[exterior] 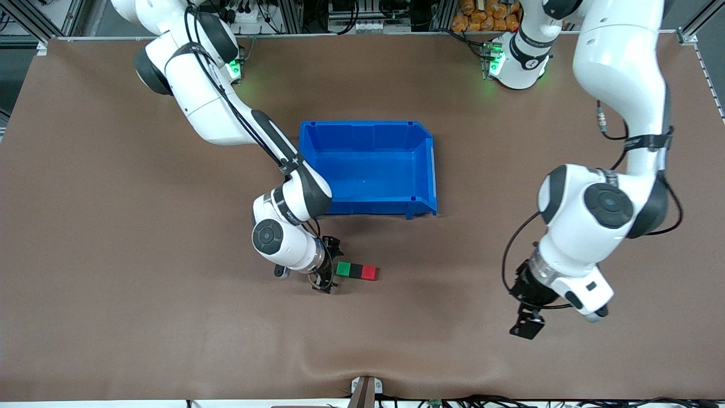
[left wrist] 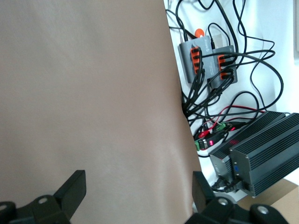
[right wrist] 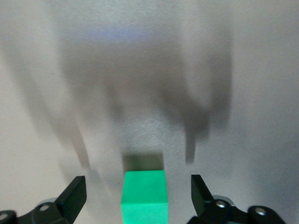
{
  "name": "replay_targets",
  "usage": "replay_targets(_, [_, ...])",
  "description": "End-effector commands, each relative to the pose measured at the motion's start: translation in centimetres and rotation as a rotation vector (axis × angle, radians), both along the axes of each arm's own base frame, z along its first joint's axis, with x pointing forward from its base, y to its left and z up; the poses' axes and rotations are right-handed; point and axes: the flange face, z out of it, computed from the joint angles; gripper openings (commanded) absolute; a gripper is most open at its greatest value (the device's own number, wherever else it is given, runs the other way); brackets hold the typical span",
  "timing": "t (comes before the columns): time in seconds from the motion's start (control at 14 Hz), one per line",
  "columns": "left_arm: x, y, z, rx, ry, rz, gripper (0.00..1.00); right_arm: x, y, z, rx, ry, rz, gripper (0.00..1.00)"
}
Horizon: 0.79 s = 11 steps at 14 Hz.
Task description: Attach green and red cubes to black cube
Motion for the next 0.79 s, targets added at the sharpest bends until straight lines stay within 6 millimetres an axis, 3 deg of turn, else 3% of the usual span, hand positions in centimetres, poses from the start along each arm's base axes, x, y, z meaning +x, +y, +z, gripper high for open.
replay_targets(0.0, [-1.3, 0.3, 0.6, 0.005, 0.021, -0.048, 1.00, 0.4, -1.2, 1.5, -0.011, 0.052, 0.003, 1.00])
replay_targets(0.29, [-1.3, 0.6, 0.7, 0.018, 0.018, -0.075, 1.00, 2.0, -4.4, 5.1, -0.014, 0.035, 0.072, 1.00])
replay_targets(0.57, [-2.0, 3.4, 2.2, 0.091, 0.055, -0.215, 1.00, 3.7, -7.5, 8.5, -0.011, -0.005, 0.063, 1.00])
replay_targets(0.71, [-4.1, 5.5, 3.0, 0.124, 0.081, -0.278, 1.00, 4.3, -8.8, 9.3, -0.007, -0.017, 0.047, 1.00])
